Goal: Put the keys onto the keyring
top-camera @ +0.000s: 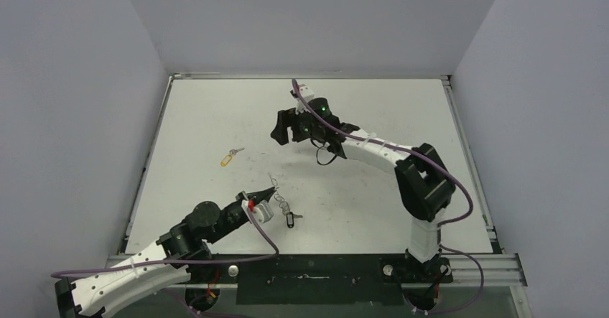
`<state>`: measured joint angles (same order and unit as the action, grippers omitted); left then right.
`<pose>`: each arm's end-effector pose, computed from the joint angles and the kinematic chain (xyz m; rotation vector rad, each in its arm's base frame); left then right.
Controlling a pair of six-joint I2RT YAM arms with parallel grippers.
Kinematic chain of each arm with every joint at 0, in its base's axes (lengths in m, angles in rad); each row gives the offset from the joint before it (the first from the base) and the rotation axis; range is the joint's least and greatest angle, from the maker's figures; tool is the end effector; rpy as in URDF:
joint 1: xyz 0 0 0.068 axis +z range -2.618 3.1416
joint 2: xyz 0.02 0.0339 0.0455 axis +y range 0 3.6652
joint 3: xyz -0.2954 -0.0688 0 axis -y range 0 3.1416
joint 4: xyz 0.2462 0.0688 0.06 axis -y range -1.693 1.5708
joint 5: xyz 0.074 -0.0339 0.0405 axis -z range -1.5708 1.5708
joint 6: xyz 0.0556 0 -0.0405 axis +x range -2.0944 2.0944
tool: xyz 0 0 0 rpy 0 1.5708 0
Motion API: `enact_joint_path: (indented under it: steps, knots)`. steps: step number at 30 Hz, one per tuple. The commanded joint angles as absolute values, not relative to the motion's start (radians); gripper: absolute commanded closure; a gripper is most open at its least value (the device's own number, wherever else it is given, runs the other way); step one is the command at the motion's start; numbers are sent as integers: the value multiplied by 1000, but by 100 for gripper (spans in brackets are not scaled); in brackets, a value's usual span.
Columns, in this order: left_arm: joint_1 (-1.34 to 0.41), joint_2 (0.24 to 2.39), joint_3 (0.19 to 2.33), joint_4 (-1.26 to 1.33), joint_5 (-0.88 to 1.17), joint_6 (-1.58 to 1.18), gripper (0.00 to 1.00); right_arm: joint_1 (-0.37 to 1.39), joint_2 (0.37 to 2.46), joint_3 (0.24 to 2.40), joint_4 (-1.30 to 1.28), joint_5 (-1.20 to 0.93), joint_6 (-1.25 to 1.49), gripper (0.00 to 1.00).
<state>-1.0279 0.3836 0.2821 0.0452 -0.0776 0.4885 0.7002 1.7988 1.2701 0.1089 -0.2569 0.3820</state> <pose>0.0689 -0.1059 0.2515 1.0822 1.2301 -0.3511 0.3322 0.2984 0.2768 -0.5059 2.0433 0.9332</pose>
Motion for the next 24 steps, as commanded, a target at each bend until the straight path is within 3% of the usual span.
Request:
enact_joint_path:
  steps: [1, 6, 12, 15, 24]
  knots:
    - [-1034, 347, 355, -45, -170, 403, 100, 708, 1983, 1460, 81, -403, 442, 22]
    - [-1034, 316, 391, -97, -193, 377, 100, 748, 2222, 1706, 40, -515, 444, 39]
    - [-1034, 299, 432, -152, -173, 373, 100, 817, 2436, 1998, 8, -562, 433, 42]
    - [-1035, 291, 443, -163, -143, 365, 100, 842, 2521, 2108, 3, -581, 423, 56]
    - [-1034, 236, 442, -182, -92, 331, 100, 889, 2690, 2337, -65, -474, 379, 50]
